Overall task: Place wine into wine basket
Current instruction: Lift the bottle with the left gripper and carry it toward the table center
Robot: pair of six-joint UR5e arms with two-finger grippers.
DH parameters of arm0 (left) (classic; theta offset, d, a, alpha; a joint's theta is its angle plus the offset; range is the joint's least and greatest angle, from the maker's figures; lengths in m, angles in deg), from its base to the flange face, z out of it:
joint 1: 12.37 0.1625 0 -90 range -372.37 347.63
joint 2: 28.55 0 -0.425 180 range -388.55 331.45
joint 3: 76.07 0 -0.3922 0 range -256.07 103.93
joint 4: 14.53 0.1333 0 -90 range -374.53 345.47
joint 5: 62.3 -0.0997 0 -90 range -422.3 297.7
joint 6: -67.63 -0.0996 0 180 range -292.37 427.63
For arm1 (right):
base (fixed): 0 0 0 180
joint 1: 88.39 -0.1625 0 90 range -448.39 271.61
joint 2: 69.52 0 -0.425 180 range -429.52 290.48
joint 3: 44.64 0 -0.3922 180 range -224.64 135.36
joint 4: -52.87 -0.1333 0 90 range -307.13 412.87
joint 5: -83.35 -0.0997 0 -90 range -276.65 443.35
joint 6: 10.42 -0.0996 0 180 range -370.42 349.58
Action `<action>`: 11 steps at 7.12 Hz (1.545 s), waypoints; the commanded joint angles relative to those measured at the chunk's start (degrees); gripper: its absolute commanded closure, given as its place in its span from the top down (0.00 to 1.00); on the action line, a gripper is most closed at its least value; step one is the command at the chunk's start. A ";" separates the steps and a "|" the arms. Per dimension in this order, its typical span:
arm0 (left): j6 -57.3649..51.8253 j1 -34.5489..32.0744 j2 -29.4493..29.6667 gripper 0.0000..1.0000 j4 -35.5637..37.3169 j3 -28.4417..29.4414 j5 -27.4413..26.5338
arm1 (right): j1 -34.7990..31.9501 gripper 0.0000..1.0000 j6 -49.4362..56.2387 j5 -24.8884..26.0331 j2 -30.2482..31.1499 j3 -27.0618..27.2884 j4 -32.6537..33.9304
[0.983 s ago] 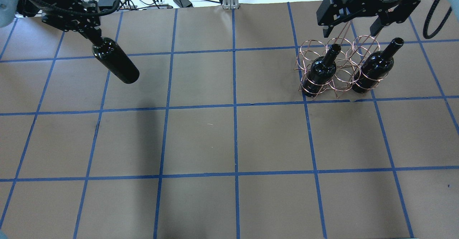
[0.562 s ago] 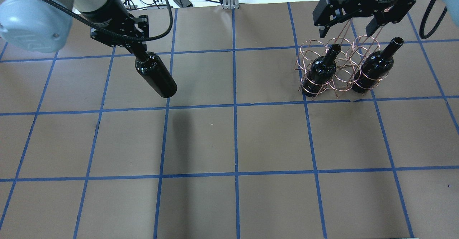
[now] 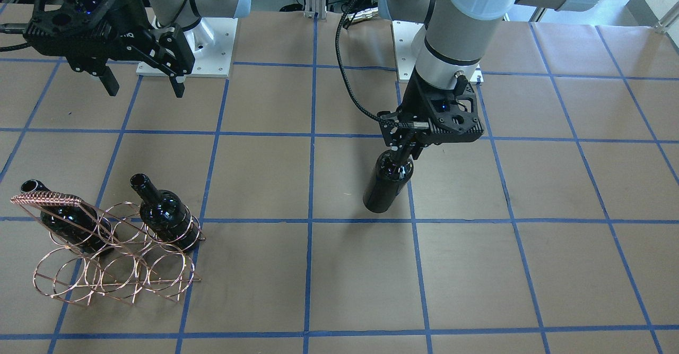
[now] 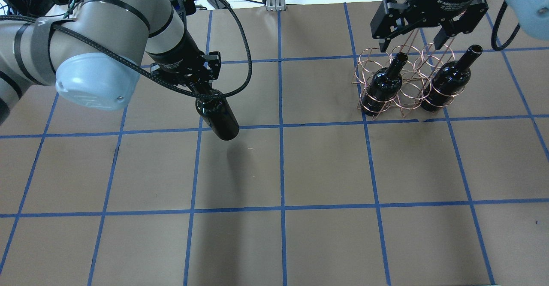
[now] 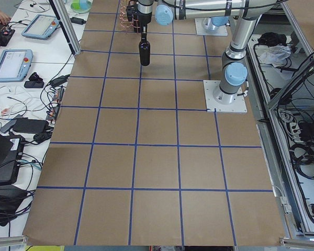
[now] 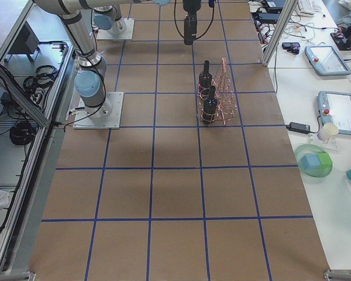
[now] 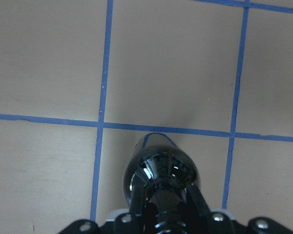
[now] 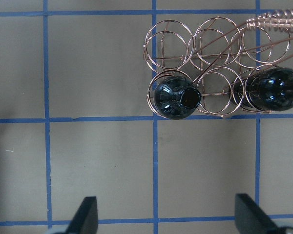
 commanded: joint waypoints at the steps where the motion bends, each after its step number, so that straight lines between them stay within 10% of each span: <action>1: 0.62 -1.24 0.14 0.00 0.03 -2.89 -0.20 | -0.01 1.00 -0.18 3.02 0.42 0.03 -2.58; 11: 0.01 -4.05 0.33 0.00 -2.15 -4.05 -0.20 | -0.79 0.94 -4.14 4.81 -1.68 0.30 -1.11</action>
